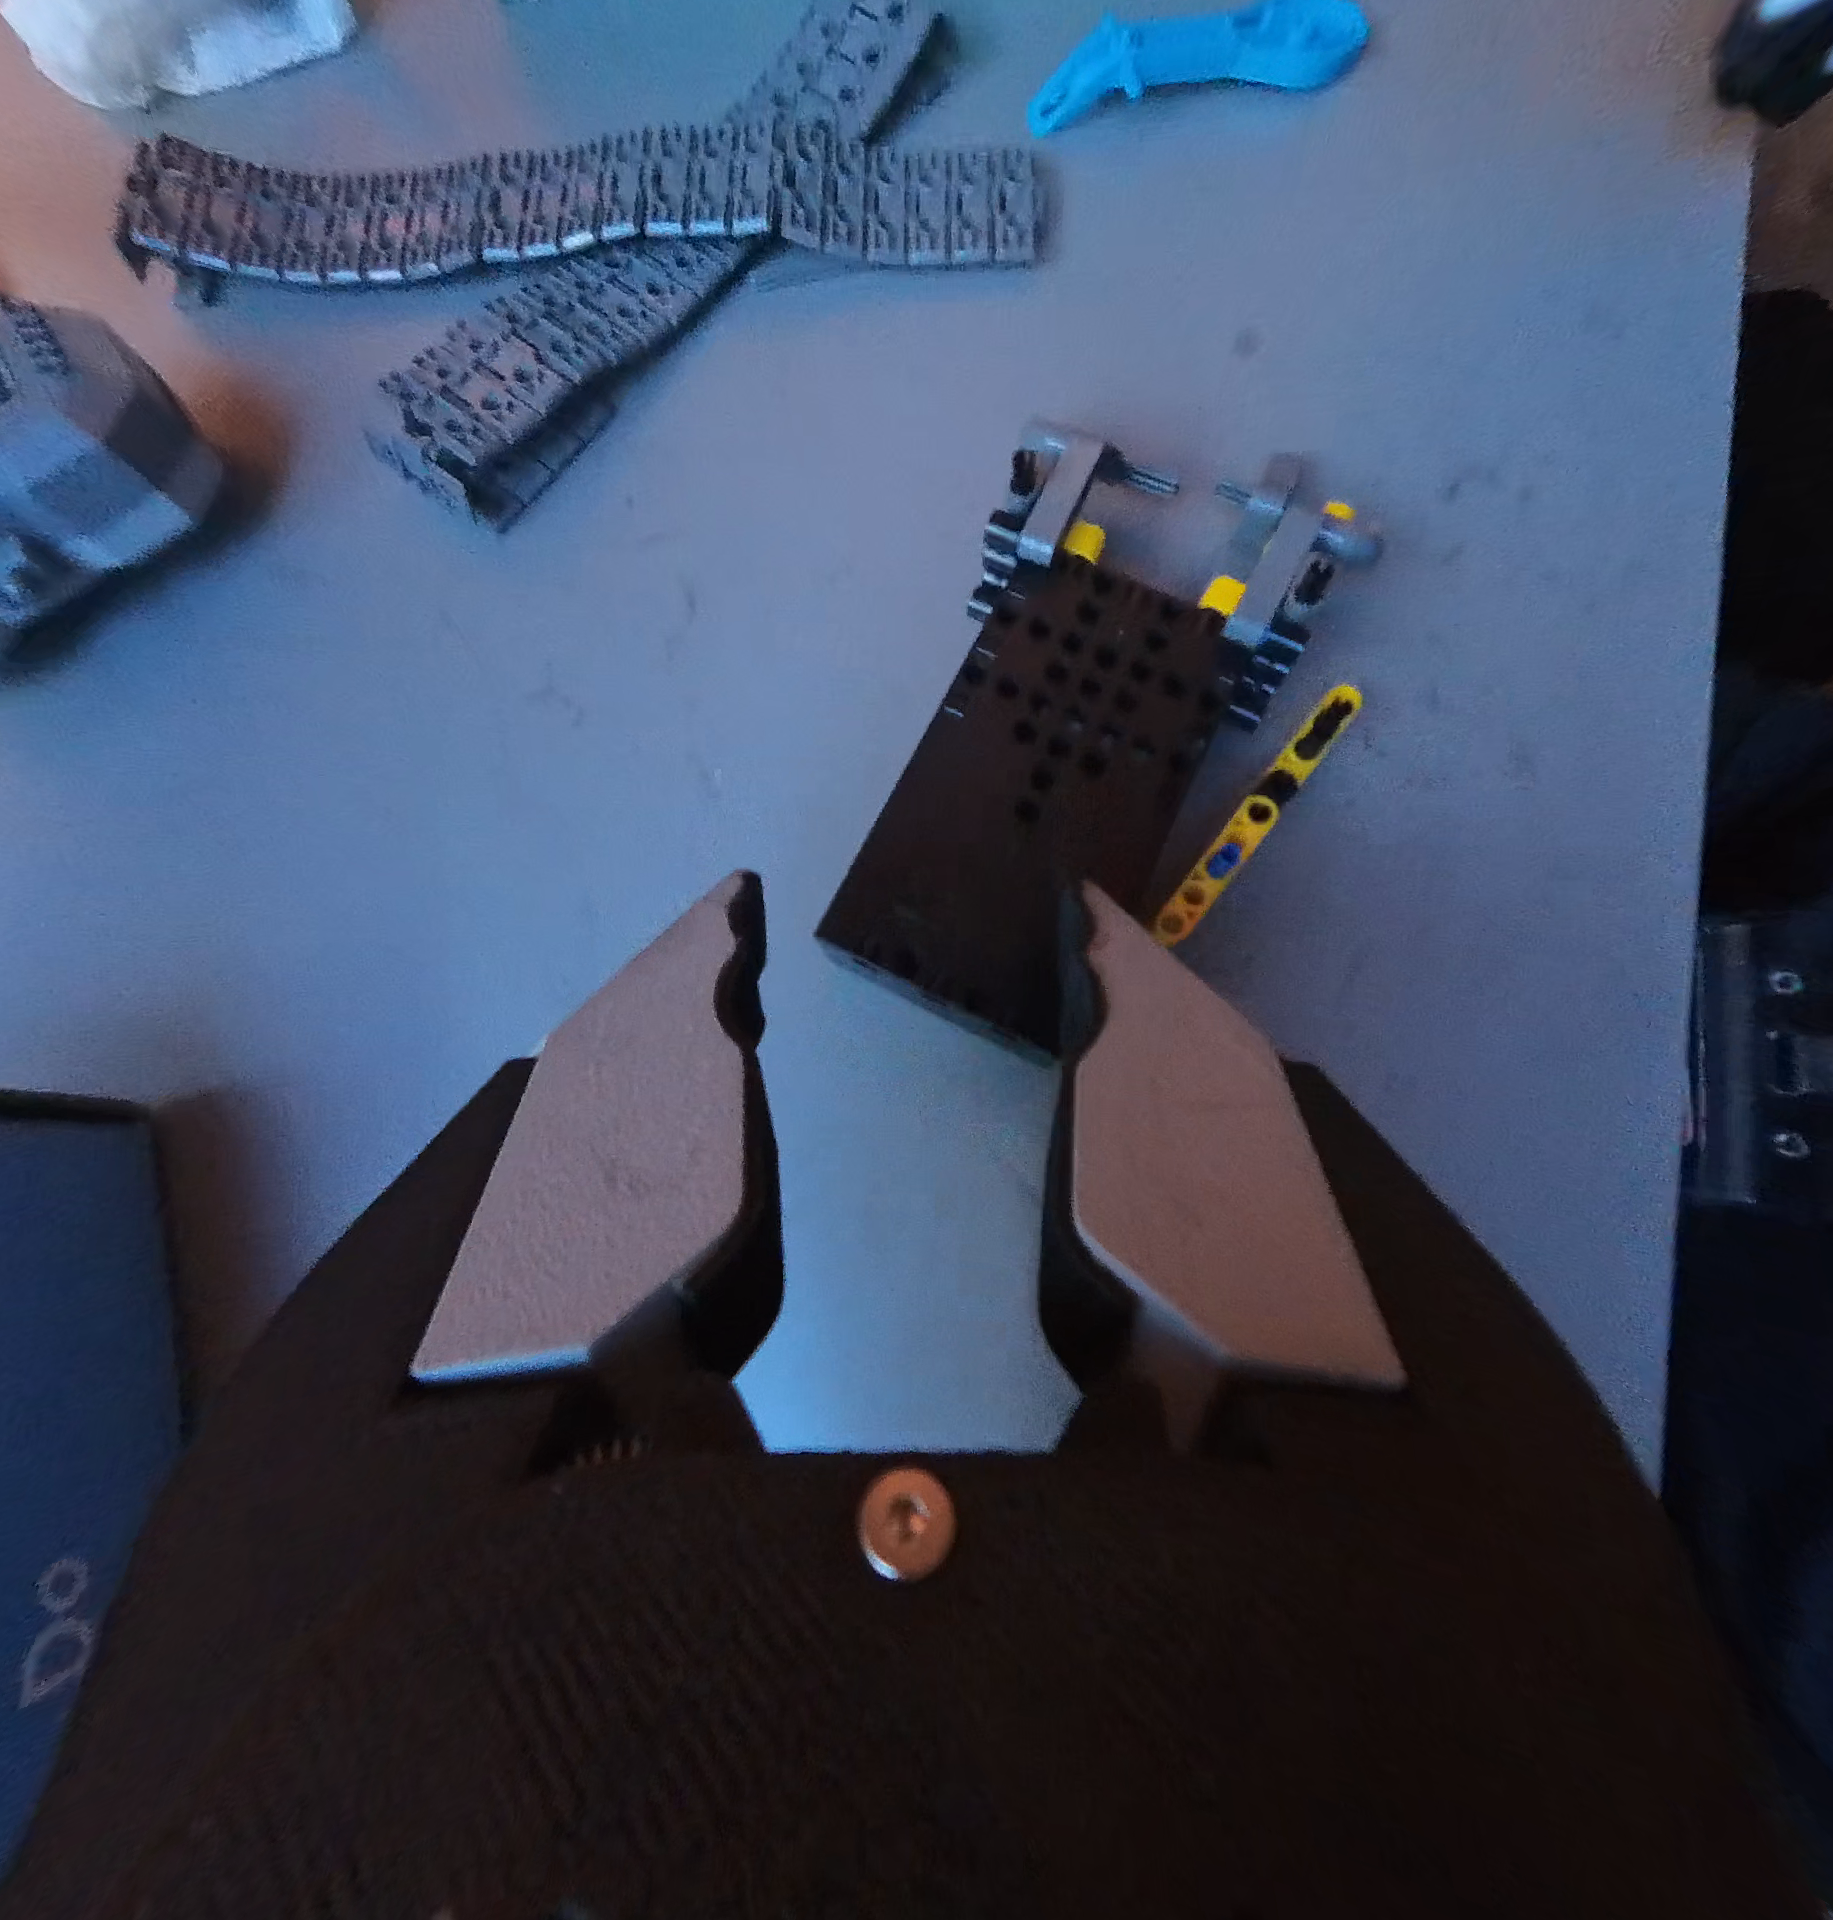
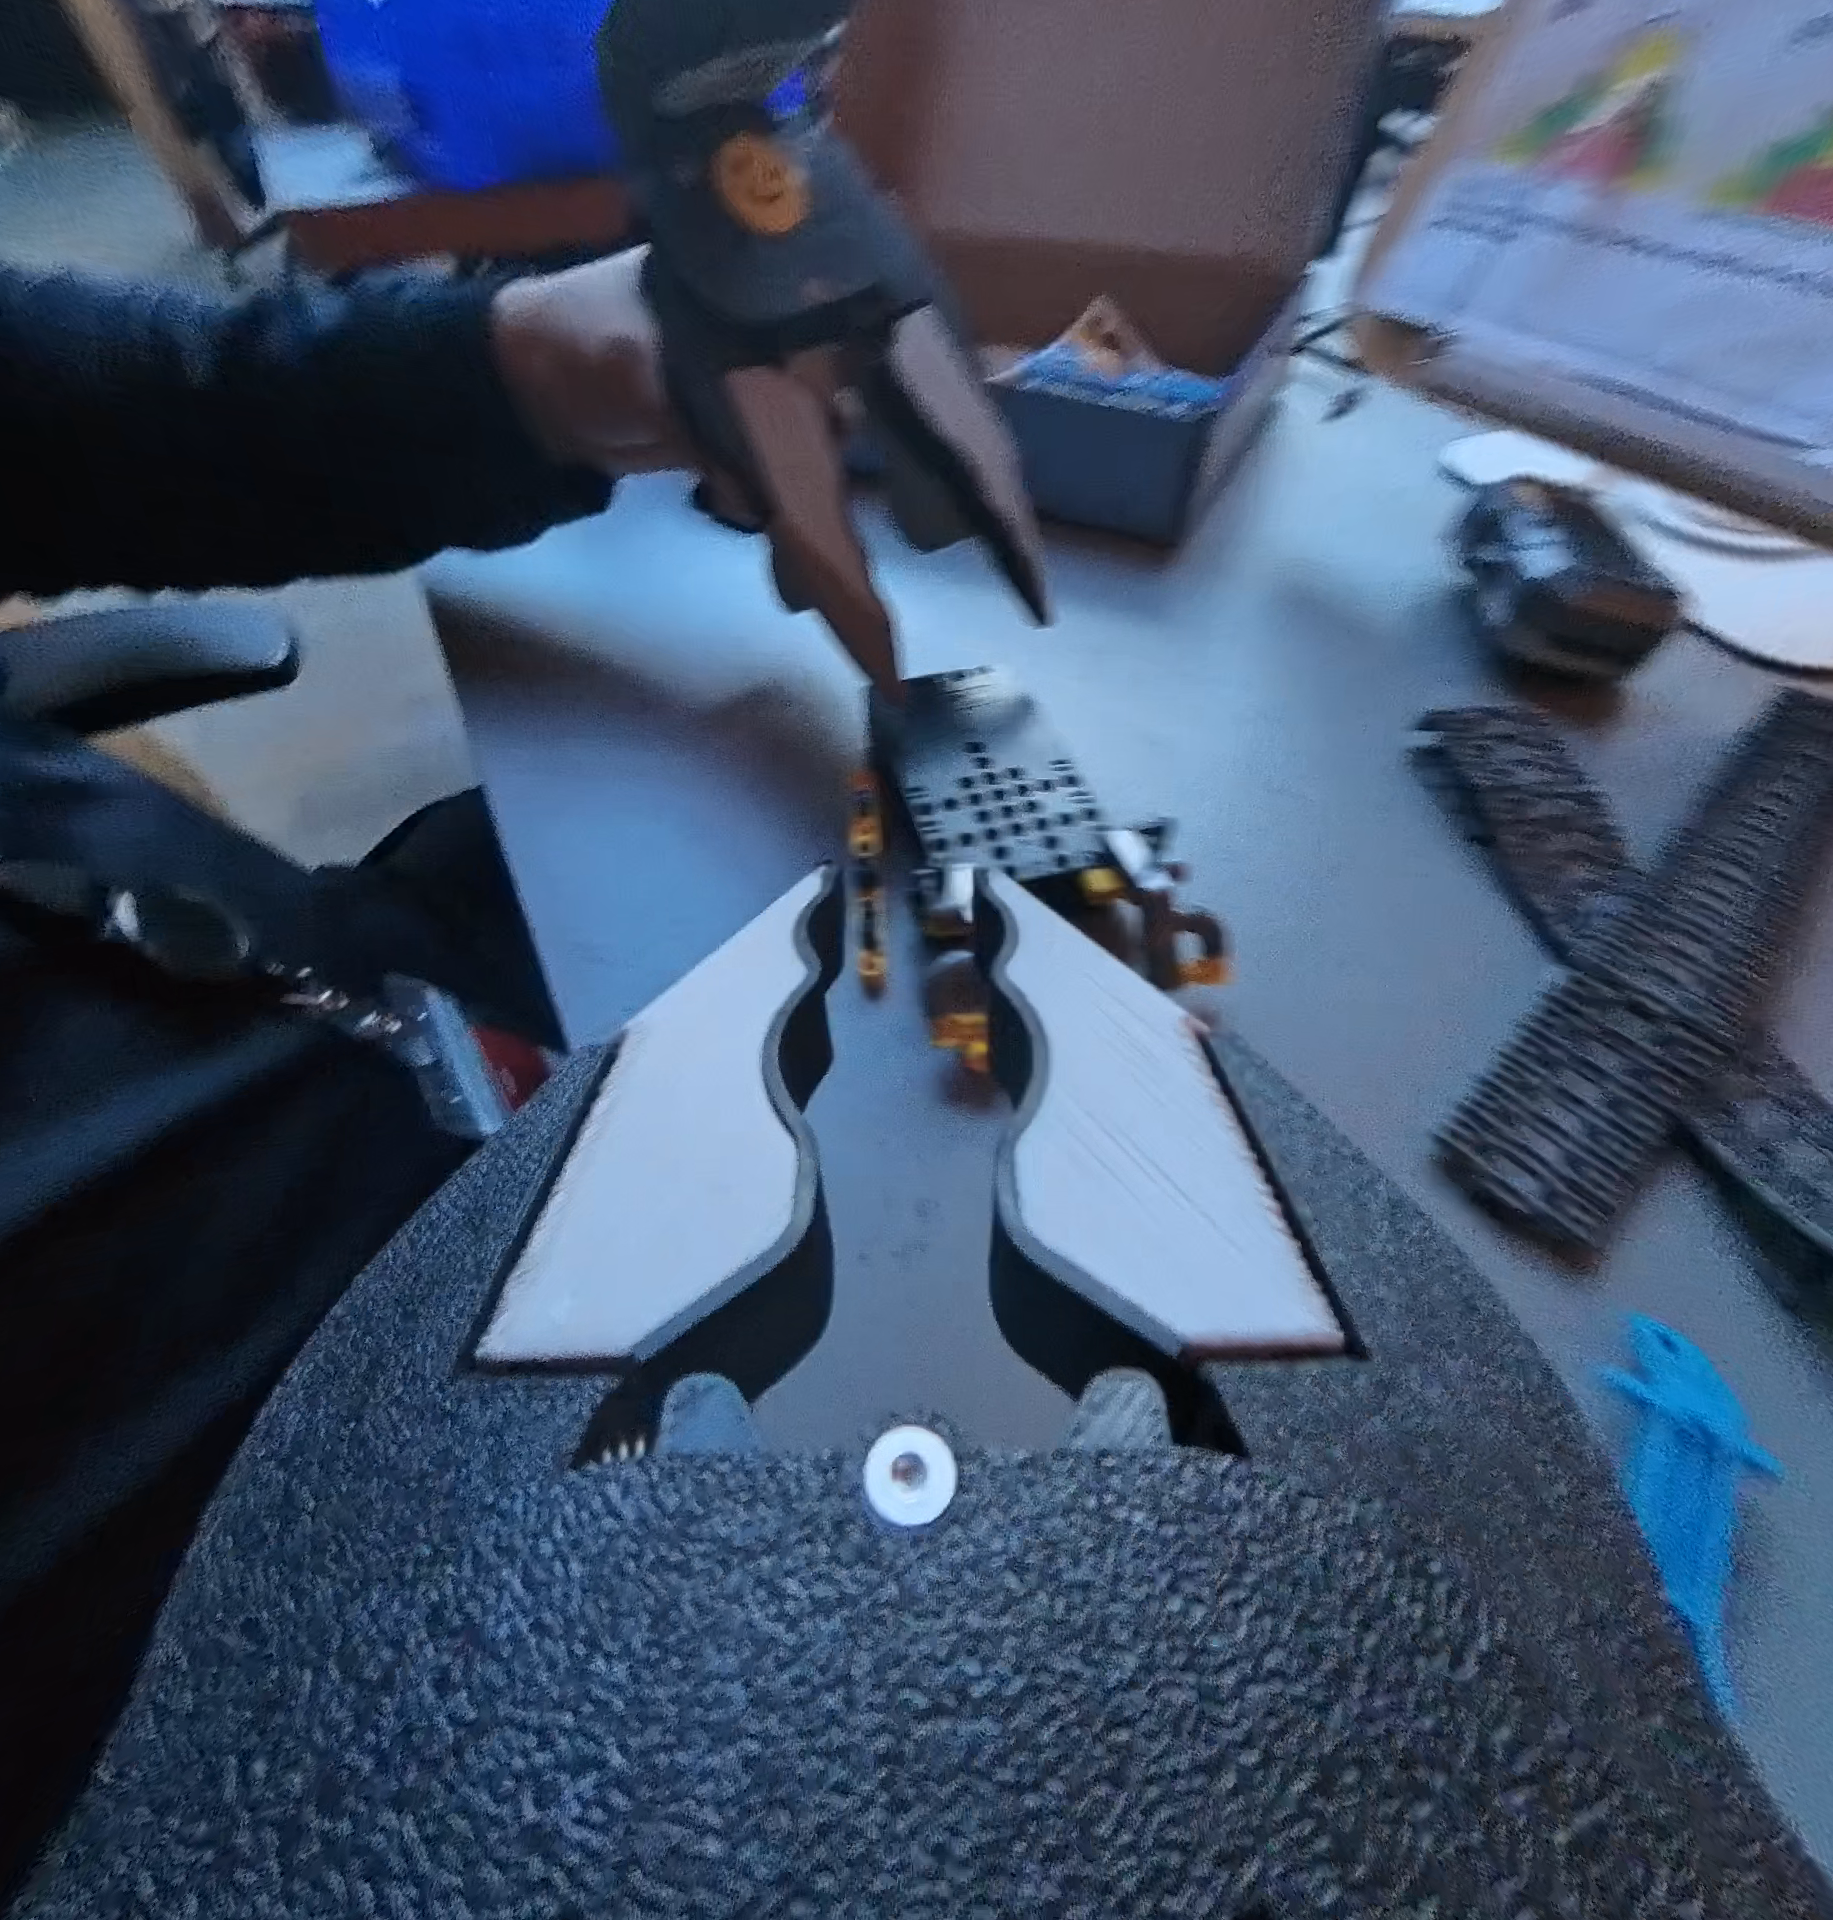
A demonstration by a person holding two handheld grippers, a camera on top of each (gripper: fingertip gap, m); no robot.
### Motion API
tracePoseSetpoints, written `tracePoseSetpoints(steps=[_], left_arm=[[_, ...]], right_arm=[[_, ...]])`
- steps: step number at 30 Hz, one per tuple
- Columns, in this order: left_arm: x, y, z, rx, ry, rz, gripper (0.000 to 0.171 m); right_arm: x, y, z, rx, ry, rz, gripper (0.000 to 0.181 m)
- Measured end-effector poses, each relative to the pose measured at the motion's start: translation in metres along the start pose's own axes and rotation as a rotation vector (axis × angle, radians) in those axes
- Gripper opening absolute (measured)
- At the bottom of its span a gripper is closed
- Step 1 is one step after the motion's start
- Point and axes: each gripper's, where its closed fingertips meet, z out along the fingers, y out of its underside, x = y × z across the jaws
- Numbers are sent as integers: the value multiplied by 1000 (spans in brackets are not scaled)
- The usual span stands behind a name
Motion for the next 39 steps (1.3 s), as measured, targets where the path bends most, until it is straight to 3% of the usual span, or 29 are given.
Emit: tracePoseSetpoints(steps=[5, 9, 13, 18, 20, 22, 25, 28, 32, 36, 39], left_arm=[[-1, 1, 14, 11, 38, 62, 61], [2, -9, 26, 71, 113, 20, 54], [-7, -12, 31, 118, 94, -28, 46], [-10, -13, 13, 151, 2, 82, 48], [13, -21, -7, 222, 33, 202, 48], [53, -19, -22, 266, 115, 382, 35], [75, -3, -19, 212, 55, 544, 34], [88, 5, -9, 177, 41, 563, 41], [87, 9, -2, 173, -32, 609, 32], [95, 13, 1, 186, -36, 656, 11], [101, 21, 7, 156, -8, 637, 20]], right_arm=[[-33, 33, 46, -209, -35, -70, 22], [-21, 54, 63, -350, 71, -116, 23], [-19, 66, 77, -450, 27, -82, 6], [-26, 65, 75, -454, -94, 121, 6], [-31, 61, 70, -410, -159, 245, 6], [-39, 53, 65, -356, -251, 374, 6], [-52, 41, 57, -282, -404, 583, 6], [-62, 40, 52, -279, -508, 689, 6], [-76, 50, 49, -342, -593, 751, 5], [-75, 52, 49, -369, -601, 779, 5], [-75, 53, 50, -377, -595, 778, 6]])
